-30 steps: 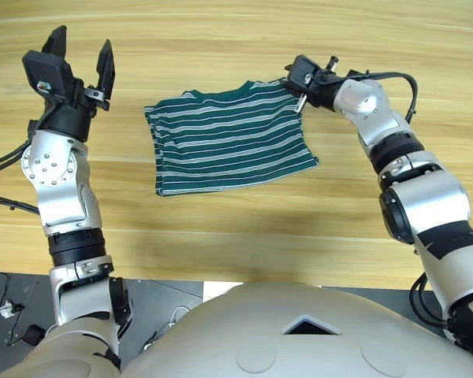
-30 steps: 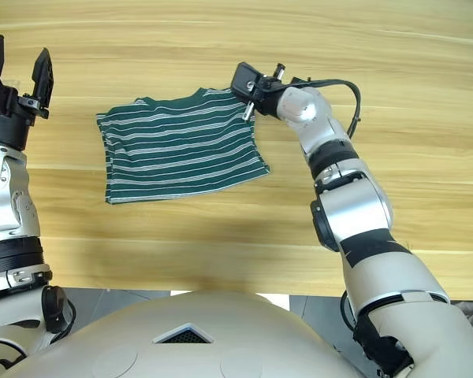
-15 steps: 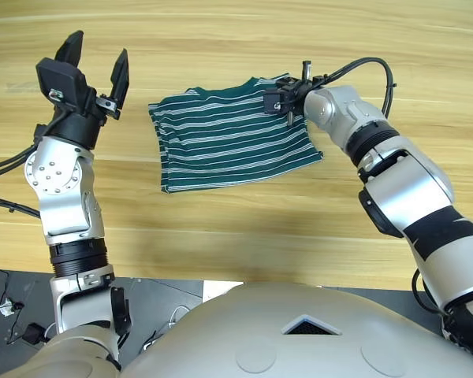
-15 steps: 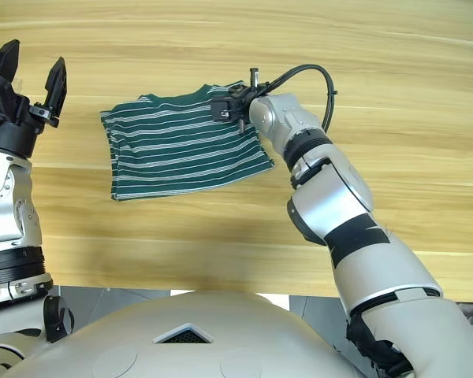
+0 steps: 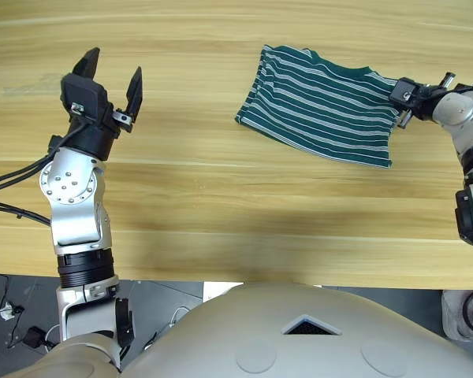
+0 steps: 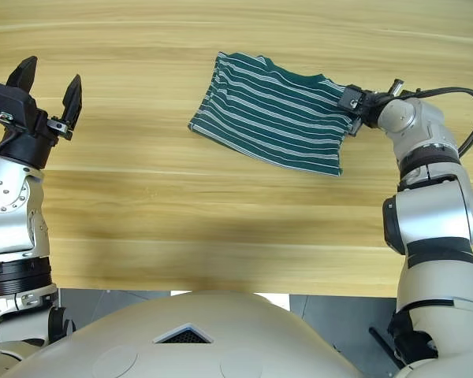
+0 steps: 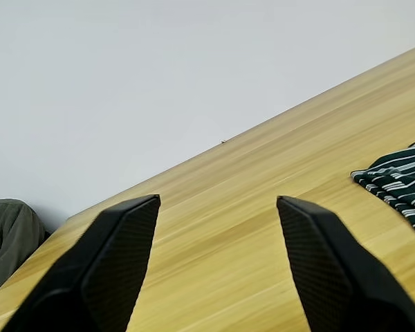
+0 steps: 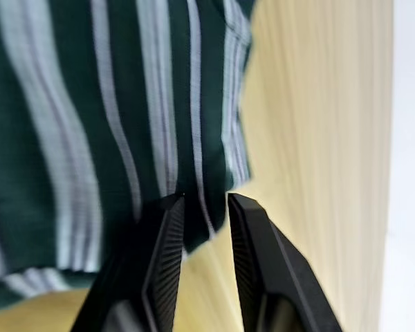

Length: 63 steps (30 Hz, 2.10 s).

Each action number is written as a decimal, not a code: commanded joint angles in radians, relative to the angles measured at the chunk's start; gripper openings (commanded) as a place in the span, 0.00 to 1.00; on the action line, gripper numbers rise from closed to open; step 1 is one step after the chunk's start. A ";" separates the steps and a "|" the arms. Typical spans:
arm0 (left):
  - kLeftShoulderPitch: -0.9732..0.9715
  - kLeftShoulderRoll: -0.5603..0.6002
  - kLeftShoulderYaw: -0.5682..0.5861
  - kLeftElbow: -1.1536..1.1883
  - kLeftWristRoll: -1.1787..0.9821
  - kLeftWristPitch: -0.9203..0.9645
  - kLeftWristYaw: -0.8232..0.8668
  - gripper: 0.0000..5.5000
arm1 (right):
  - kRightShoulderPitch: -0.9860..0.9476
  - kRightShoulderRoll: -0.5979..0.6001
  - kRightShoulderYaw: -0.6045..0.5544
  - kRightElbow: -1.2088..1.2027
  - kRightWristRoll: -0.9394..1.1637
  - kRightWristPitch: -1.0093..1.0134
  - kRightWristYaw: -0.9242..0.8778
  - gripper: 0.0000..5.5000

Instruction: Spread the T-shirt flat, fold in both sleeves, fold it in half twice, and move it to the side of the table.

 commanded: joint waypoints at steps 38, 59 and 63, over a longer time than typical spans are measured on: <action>0.091 -0.007 -0.064 -0.246 0.011 0.086 -0.039 0.57 | 0.402 -0.100 0.140 -0.930 0.081 0.034 0.277 0.21; 0.113 -0.010 -0.098 -0.238 0.041 0.065 -0.046 0.57 | 0.648 -0.258 0.250 -1.311 0.312 0.157 0.658 0.21; 0.120 -0.014 -0.107 -0.232 0.050 0.058 -0.048 0.57 | 0.645 -0.233 0.222 -1.290 0.296 0.157 0.610 0.21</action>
